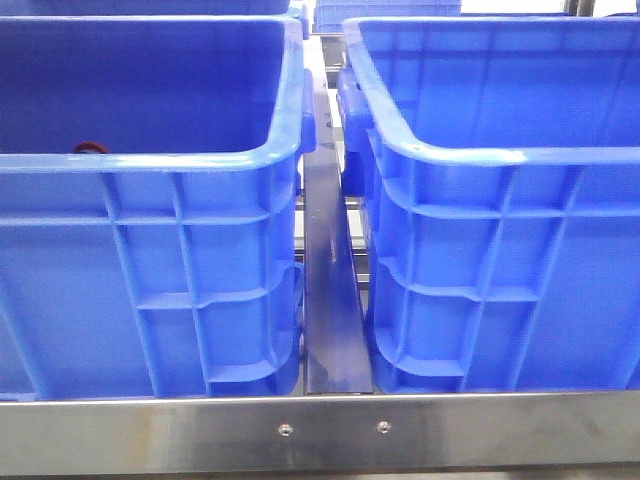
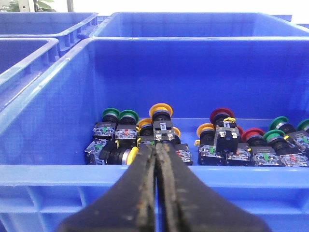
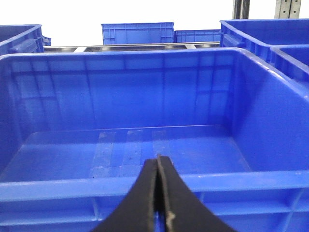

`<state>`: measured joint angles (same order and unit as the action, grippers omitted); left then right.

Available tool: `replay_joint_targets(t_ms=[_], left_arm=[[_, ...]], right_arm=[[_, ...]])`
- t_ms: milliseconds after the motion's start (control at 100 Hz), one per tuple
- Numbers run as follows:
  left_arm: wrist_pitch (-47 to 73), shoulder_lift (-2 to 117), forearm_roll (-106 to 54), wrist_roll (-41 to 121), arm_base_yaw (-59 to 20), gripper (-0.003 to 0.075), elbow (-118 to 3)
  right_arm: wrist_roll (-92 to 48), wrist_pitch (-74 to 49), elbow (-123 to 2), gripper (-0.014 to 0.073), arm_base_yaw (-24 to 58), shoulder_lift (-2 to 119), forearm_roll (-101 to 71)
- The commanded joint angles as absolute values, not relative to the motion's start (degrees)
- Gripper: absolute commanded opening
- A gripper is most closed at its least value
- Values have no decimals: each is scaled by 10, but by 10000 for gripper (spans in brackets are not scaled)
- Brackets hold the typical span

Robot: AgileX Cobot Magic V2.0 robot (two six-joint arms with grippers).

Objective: Pick red and yellow buttons and place in box
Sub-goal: 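Lower the left gripper into the button bin toward a yellow button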

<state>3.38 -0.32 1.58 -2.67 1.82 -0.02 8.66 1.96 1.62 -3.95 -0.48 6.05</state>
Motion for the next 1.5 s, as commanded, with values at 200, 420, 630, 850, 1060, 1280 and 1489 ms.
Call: replay_joint_targets(t_ms=[200,420,630,850,1060,1280,1489], left_arm=[[-14,-21,10,-34,19,-20,11],[-14,-21,10,-34,19,-20,5],[26,-21,10,-34,19,-20,-53],[108,6,10,-34,19,-20,-130],[122,88,0,-34,19,-20,-200],[166,240,0,-34,19,-20,-295],[214,393,-6,-34,19,56,-388]], right_arm=[[88,66,19,-102,-41,-18,64],[88,66,19,-102,-41,-18,64],[88,66,19,-102,-38,-18,64],[88,66,19,-102,-38,-17,64],[88,66,19,-102,-38,-17,64],[88,66,19,-102,-38,-17,64],[88,66,19,-102,-38,-17,64]])
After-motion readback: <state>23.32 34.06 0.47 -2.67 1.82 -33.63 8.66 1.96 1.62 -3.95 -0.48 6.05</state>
